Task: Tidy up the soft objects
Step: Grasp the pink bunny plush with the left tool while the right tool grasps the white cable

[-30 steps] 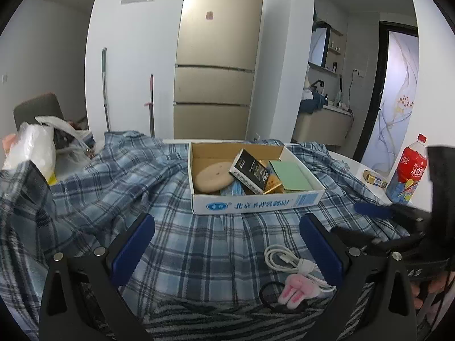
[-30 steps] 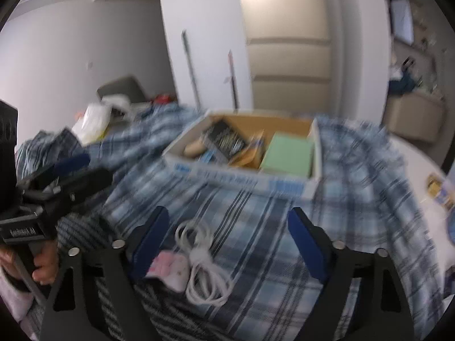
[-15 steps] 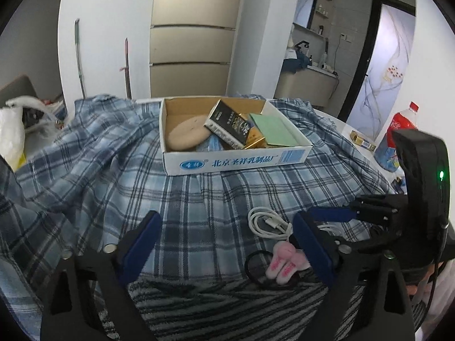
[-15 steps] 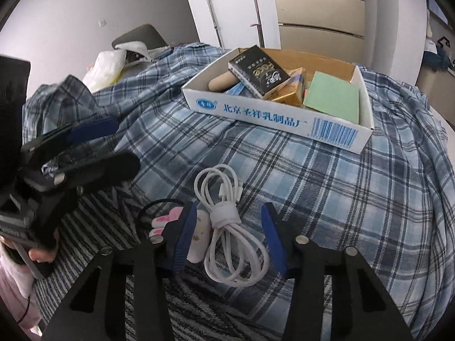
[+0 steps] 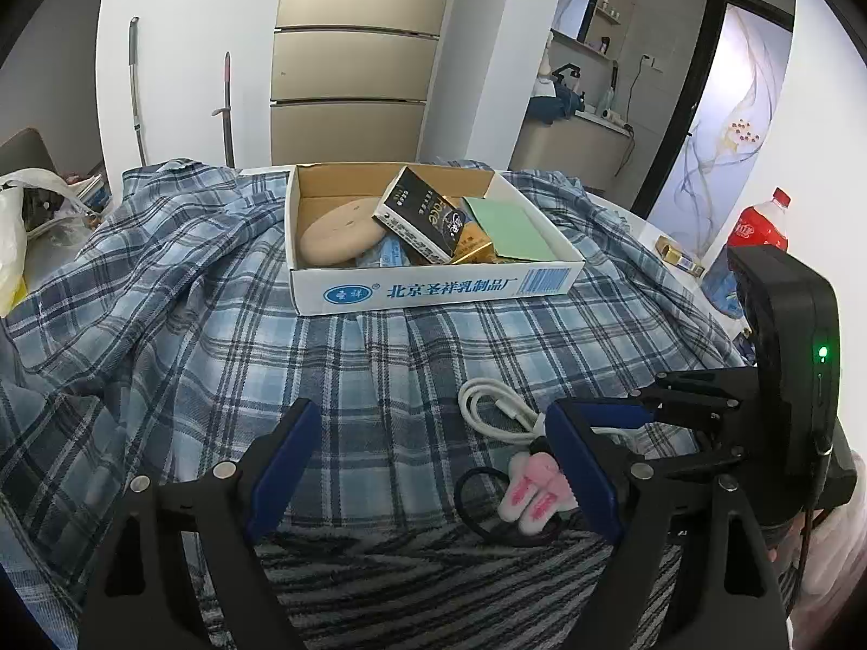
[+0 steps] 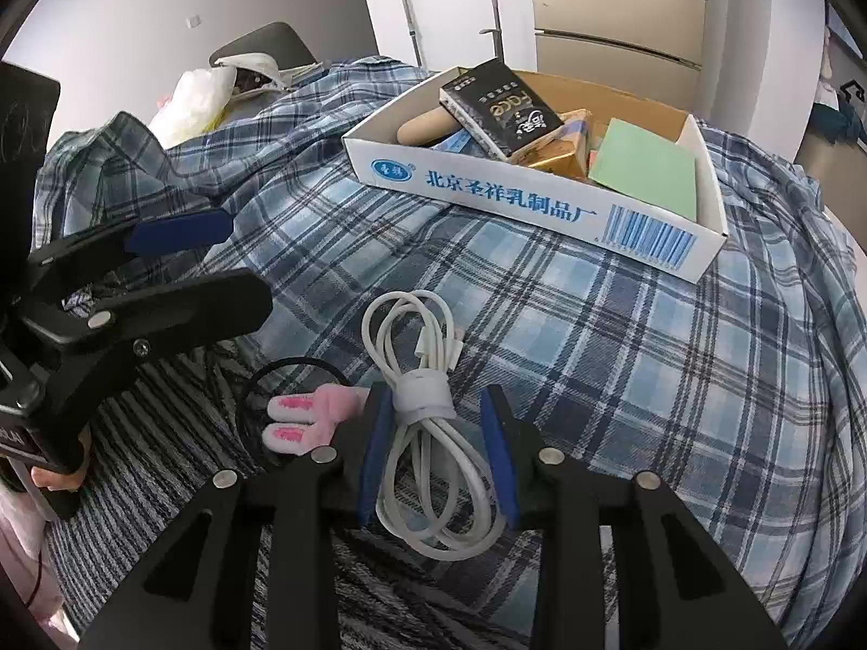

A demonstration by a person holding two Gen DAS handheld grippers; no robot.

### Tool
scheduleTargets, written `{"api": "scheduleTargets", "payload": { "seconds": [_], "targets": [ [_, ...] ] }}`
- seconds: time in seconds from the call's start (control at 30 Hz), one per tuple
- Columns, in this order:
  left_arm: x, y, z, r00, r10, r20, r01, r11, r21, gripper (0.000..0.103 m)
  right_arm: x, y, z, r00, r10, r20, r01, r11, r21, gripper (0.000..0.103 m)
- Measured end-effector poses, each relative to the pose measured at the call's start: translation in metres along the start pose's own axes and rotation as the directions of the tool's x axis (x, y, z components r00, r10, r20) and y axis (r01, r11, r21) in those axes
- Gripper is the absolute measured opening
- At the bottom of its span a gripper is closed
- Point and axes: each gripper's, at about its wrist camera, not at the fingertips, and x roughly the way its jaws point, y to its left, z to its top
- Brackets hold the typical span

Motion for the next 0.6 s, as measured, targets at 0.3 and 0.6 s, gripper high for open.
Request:
{"api": "scheduleTargets", "payload": {
  "seconds": [0.3, 0.6],
  "targets": [
    [0.004, -0.022, -0.004, 0.999, -0.038, -0.027, 0.041, 0.992, 0.121, 0.084, -0.040, -0.012, 0.003, 0.987, -0.048, 0.152, 0.039, 0.998, 0.058, 0.020],
    [0.036, -0.061, -0.018, 0.979, -0.028, -0.201, 0.092, 0.945, 0.315, 0.060, -0.048, -0.023, 0.004, 0.984, -0.046, 0.170, 0.029, 0.994, 0.102, 0.020]
  ]
}}
